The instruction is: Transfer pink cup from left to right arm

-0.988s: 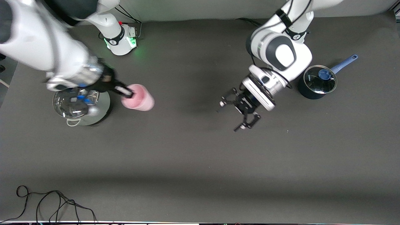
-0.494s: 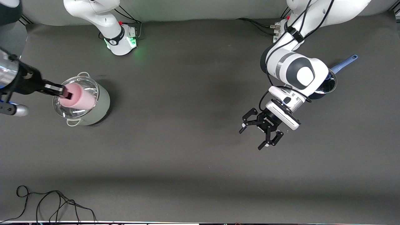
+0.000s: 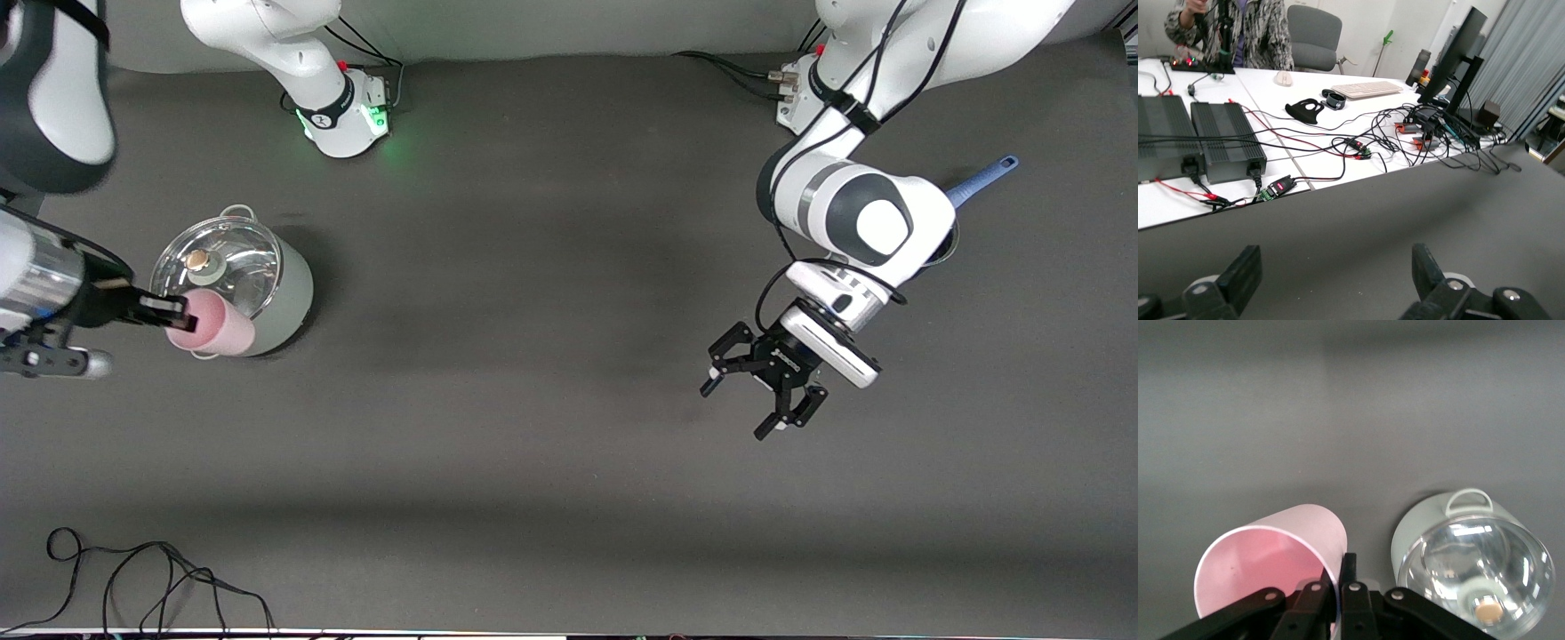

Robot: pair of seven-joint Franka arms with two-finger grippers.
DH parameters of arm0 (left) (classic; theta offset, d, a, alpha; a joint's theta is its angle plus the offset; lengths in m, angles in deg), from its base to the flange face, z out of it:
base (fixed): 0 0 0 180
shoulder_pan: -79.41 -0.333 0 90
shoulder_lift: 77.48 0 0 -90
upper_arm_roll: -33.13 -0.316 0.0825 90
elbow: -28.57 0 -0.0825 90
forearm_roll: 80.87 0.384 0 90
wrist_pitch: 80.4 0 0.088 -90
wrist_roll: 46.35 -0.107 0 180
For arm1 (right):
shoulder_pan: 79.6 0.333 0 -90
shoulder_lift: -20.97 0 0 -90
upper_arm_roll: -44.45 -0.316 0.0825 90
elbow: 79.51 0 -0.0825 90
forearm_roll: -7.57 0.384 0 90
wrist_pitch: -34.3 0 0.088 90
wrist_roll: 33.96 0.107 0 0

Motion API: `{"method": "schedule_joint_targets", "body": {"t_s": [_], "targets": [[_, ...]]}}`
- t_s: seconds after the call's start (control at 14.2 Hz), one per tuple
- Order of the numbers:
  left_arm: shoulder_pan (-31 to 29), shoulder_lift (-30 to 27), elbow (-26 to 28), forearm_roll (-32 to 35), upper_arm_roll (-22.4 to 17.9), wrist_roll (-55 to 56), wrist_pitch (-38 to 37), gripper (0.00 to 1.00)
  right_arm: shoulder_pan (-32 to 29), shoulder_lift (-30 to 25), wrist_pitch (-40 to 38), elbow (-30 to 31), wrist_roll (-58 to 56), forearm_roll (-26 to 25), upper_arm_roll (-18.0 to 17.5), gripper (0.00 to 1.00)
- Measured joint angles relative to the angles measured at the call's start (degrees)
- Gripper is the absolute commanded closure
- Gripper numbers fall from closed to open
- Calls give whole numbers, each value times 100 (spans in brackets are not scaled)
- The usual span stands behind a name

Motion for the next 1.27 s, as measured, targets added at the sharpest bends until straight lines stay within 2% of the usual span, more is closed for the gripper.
{"method": "schedule_joint_targets", "body": {"t_s": [0.28,0.49,0.78,0.92,1.13,1.27], "targets": [[-64,0,-23,1773,-2,2619,6,0,1,-52,1574,1345,-39,0,62,100],[-158,0,16,2806,-3,4097,-4,0,2,-11,2829,2285,-45,0,68,100],[-315,-4,92,4078,-61,5716,-257,0,19,341,4007,2931,-66,0,68,100],[-345,-64,91,5027,-335,6682,-920,0,30,574,4358,3040,-70,0,67,100],[-400,-315,55,6538,-866,7939,-2312,0,35,869,4577,3063,-74,31,64,100],[-422,-579,36,7059,-1210,8235,-3167,0,44,992,4679,3065,-270,285,57,100]]}}
